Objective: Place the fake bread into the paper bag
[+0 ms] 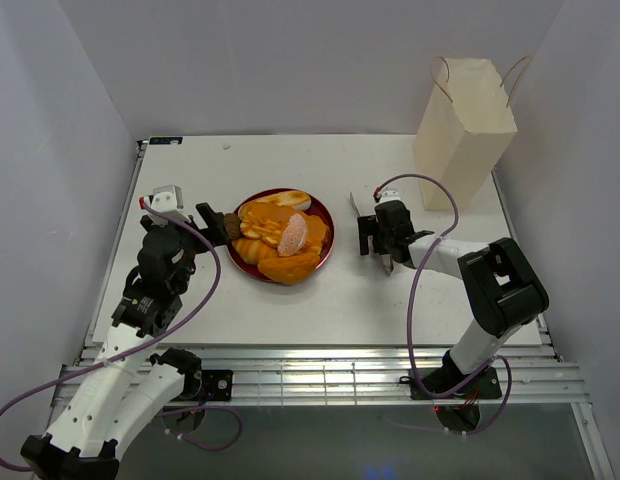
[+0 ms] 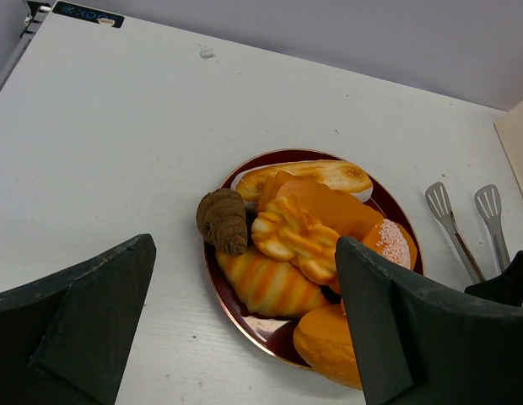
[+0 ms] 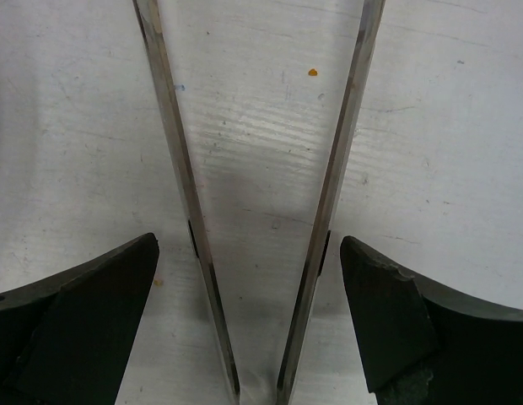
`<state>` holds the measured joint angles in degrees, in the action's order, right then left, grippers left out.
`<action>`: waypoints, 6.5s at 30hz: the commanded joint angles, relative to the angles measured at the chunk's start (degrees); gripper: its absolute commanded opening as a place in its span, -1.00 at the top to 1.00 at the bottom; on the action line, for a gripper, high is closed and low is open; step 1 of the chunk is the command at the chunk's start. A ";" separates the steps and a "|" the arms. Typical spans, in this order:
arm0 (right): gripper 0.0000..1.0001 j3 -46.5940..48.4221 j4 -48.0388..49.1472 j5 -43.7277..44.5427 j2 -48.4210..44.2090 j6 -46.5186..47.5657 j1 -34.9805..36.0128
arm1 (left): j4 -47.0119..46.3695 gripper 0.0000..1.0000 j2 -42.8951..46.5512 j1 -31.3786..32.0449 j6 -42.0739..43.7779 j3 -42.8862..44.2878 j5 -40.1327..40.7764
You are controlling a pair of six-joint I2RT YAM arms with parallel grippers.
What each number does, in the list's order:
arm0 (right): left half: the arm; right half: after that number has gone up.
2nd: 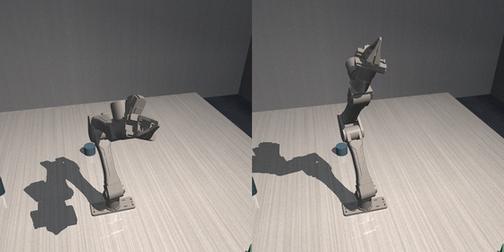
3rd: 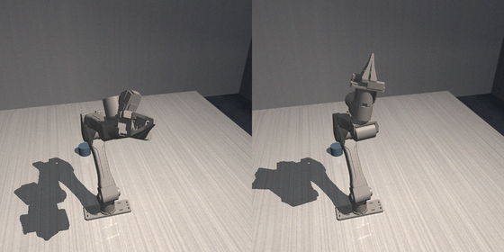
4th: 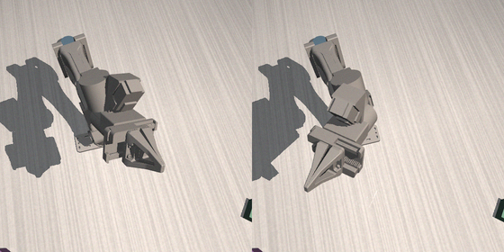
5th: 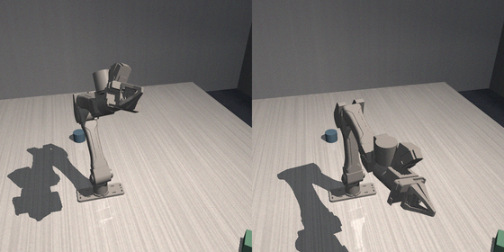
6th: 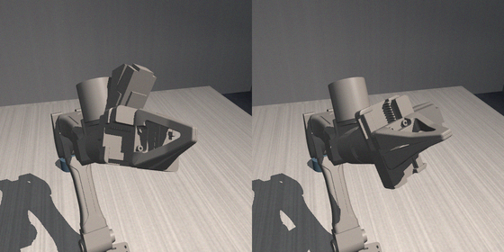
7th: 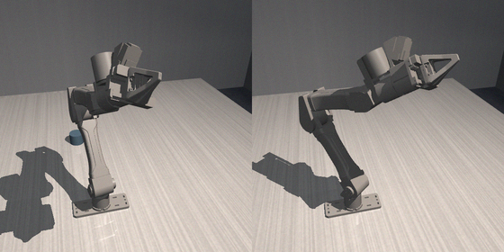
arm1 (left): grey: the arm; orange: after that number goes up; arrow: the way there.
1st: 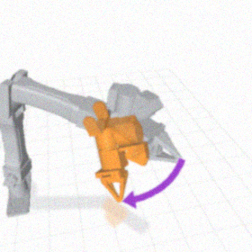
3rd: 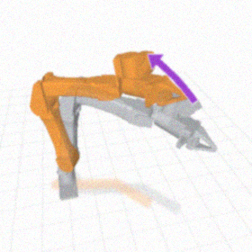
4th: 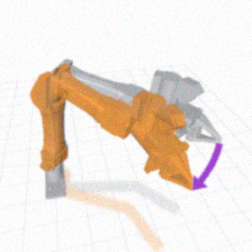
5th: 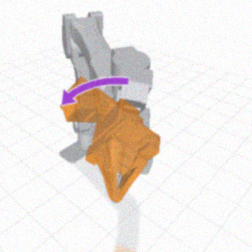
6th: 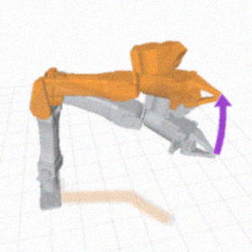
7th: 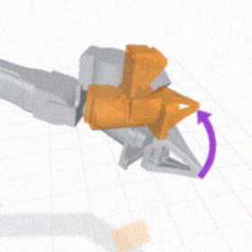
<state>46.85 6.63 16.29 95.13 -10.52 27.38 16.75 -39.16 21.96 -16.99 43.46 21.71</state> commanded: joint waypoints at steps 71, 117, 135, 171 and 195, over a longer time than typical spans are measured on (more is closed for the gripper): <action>-0.27 5.62 -14.72 1.28 -9.34 -4.16 -1.36 | -1.64 -0.96 0.66 3.27 2.67 -2.07 -0.45; -0.25 39.98 -32.74 5.40 -0.75 -1.43 37.31 | -1.37 -0.96 8.04 3.27 2.23 -2.68 15.64; -0.18 51.06 -34.23 9.54 13.14 1.21 41.09 | -1.37 -0.96 11.56 3.27 1.61 -2.86 16.34; 0.49 55.28 -35.72 8.49 16.06 1.91 39.33 | -1.37 -0.96 11.82 3.27 1.70 -3.21 15.20; 0.68 53.09 -36.08 6.56 5.07 1.30 39.07 | -1.64 -0.96 10.86 3.36 1.61 -3.39 14.76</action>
<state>99.90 -30.81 23.49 104.97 -8.80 66.74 15.40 -28.18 24.99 -15.33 40.32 36.86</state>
